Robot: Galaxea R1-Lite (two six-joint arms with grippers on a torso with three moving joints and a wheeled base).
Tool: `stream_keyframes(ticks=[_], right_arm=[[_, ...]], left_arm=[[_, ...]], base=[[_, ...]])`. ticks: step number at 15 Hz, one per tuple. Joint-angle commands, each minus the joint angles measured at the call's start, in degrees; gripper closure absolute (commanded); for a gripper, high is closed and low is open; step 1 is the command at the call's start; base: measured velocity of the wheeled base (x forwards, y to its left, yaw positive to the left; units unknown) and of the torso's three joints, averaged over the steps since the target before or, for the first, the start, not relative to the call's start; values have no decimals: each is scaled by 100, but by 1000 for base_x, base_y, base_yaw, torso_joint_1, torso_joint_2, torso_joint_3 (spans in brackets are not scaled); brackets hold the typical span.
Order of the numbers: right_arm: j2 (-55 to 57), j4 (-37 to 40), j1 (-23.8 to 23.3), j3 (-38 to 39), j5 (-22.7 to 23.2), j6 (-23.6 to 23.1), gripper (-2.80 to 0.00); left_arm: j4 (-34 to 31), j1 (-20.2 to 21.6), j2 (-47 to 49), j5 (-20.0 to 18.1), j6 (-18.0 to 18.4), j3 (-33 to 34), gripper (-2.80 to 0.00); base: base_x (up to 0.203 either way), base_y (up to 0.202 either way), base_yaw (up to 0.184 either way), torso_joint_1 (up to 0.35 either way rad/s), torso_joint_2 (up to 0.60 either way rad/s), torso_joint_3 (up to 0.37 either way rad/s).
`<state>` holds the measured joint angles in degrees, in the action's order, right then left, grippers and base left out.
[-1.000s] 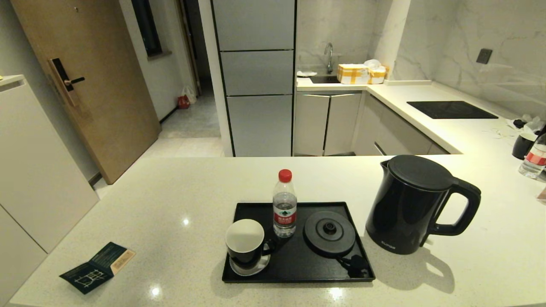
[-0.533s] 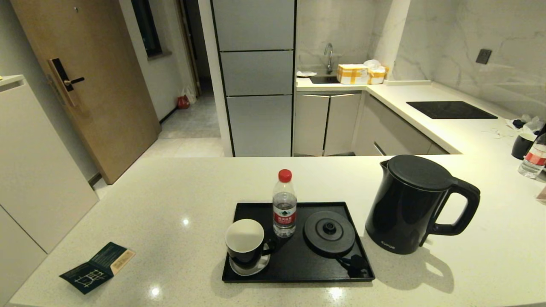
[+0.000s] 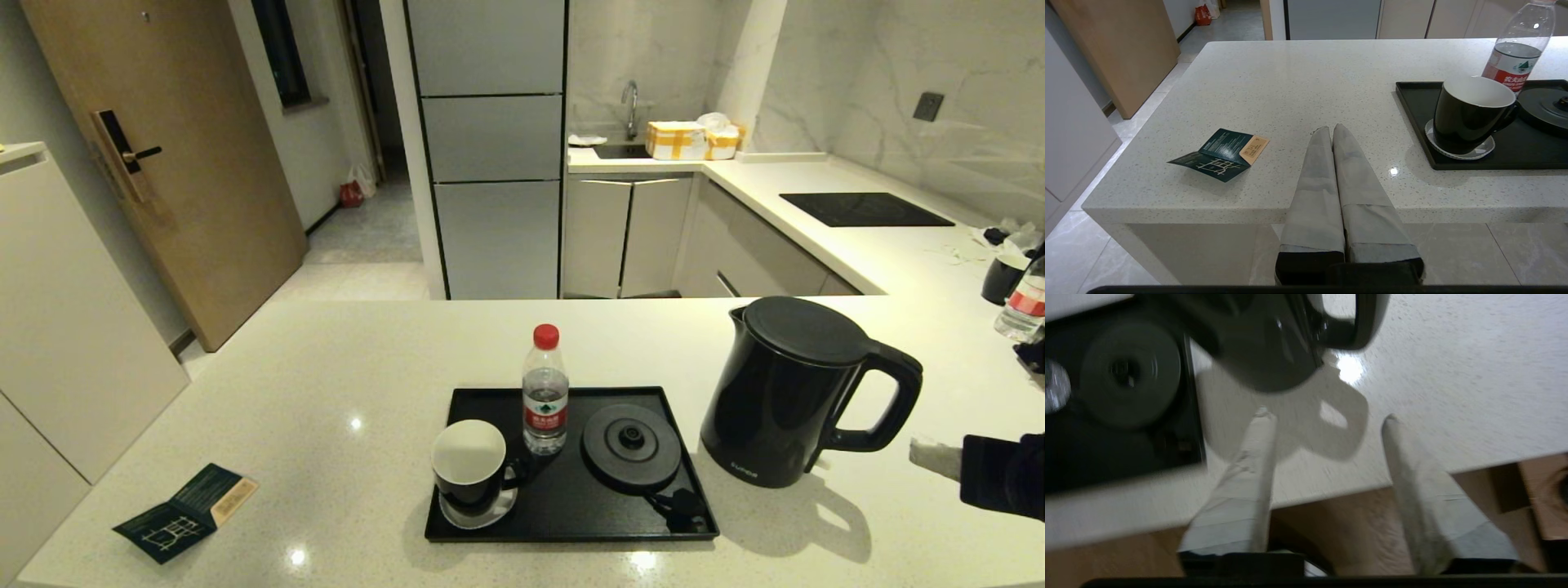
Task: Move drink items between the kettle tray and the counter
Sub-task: Return the kettle to its original position
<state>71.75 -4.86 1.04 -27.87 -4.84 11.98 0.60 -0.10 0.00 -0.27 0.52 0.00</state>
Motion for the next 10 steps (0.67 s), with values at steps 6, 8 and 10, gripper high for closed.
stream_keyframes(ticks=[6,8,10], right_arm=[[856,-1830,-259,722,-711,174,-280],[1237,-2144,-465,726,-704,159,-280],[1660,-2516,-489,735,-703,151,-280]], left_arm=[[2,1,-9,0,0,2,0],[2,1,-9,0,0,0,0],[2,1,-9,0,0,9,0]], base=[[0,0,0,0,0,0],[0,0,0,0,0,0],[0,0,0,0,0,0]])
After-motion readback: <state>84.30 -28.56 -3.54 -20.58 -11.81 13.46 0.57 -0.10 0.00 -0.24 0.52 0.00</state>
